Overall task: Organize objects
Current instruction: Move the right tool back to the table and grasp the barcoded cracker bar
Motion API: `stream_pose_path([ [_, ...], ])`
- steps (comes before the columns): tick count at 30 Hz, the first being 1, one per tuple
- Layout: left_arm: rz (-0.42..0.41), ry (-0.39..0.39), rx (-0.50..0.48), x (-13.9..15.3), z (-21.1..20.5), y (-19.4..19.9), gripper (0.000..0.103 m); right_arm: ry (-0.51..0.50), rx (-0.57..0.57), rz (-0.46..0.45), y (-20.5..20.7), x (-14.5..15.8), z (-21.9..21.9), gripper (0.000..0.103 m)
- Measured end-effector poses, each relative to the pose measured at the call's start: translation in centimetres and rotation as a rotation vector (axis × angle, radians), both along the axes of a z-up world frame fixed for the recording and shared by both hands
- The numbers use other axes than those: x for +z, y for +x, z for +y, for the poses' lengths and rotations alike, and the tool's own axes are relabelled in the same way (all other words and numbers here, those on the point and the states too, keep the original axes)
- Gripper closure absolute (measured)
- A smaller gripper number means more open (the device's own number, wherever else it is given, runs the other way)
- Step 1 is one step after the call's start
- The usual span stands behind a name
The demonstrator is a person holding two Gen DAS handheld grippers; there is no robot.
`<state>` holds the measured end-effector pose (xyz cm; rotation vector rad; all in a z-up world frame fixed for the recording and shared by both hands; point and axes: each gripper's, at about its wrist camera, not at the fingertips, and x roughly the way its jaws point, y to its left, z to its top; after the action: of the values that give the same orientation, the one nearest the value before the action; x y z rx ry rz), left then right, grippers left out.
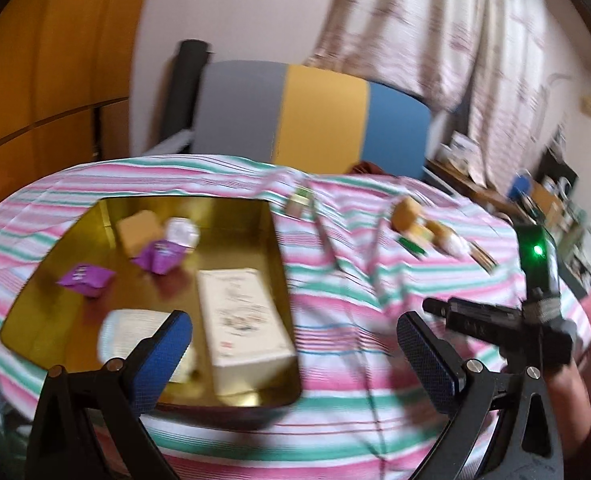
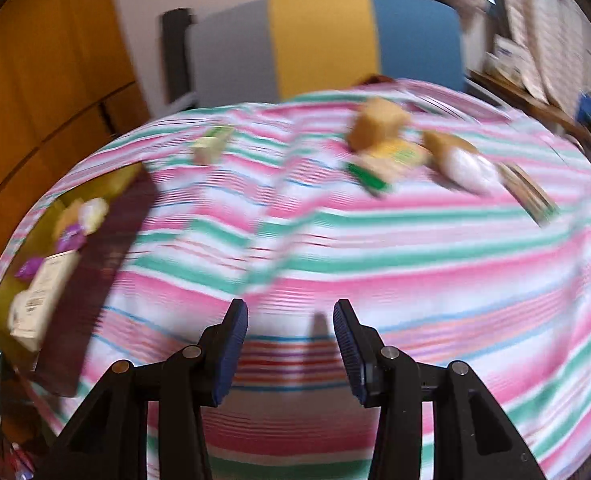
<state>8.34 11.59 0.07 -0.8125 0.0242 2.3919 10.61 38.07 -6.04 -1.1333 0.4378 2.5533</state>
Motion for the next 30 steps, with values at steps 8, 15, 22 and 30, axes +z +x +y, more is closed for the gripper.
stream_pose_path([
  [8,-0.011,-0.058,-0.125,-0.4,4.3,1.7,0.0,-0.034,-0.234,0.004,3.9,-1.3,9.2,0.058],
  [15,-0.065,-0.086,-0.162,-1.2,7.0,1.9,0.0,0.06,-0.316,-0.005,3.7,0.2,16.9,0.057],
  [22,-0.108,-0.129,-0.172,-2.5,8.3,1.7,0.0,0.083,-0.324,-0.037,0.1,1.3,24.8,0.037],
  [30,-0.119,-0.171,-0.189,-3.3,9.7,1.3,0.0,0.022,-0.308,-0.093,-2.7,-1.5,29.0,0.037],
])
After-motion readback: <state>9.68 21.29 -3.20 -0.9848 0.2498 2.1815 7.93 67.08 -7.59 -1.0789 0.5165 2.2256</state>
